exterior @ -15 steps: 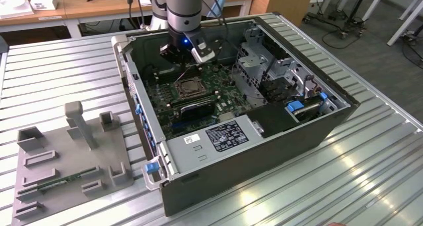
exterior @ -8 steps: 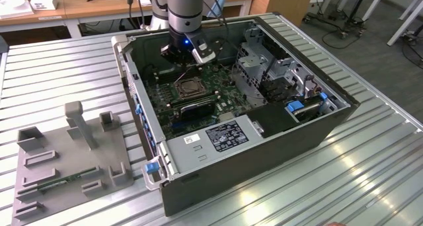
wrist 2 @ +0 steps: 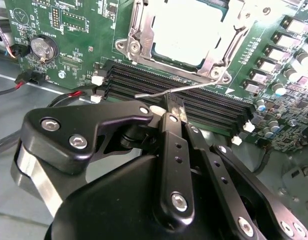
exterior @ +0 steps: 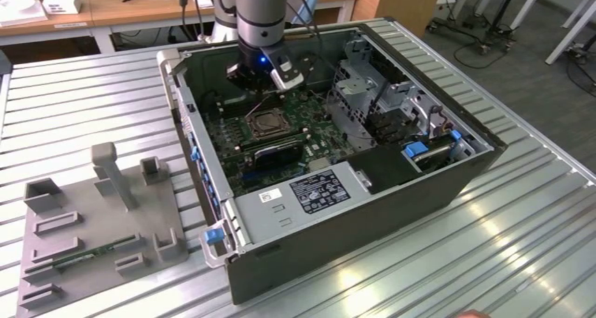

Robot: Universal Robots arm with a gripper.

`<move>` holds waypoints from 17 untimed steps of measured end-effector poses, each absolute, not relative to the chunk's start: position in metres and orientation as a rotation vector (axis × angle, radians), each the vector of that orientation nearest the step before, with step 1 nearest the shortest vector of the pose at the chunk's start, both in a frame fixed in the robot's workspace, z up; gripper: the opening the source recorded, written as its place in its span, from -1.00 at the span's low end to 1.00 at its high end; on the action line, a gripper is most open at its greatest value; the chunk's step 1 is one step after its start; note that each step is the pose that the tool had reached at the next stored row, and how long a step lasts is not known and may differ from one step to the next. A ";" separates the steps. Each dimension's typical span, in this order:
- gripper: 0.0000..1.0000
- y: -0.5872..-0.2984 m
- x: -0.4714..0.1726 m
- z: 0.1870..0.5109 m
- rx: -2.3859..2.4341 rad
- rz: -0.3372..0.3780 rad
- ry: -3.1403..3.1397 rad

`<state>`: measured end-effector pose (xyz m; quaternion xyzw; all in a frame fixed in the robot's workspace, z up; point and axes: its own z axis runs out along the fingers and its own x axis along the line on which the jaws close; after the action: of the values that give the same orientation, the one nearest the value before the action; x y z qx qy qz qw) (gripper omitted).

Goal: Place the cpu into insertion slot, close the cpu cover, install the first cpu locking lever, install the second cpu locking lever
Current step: 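Install the first cpu locking lever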

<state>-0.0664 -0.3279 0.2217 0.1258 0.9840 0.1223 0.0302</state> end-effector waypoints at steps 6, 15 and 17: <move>-0.79 -0.328 -0.066 0.218 0.388 0.377 3.033; -0.79 -0.328 -0.063 0.212 0.388 0.377 3.033; -0.79 -0.328 -0.062 0.210 0.388 0.377 3.033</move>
<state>-0.0619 -0.3284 0.2104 0.1258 0.9840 0.1224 0.0302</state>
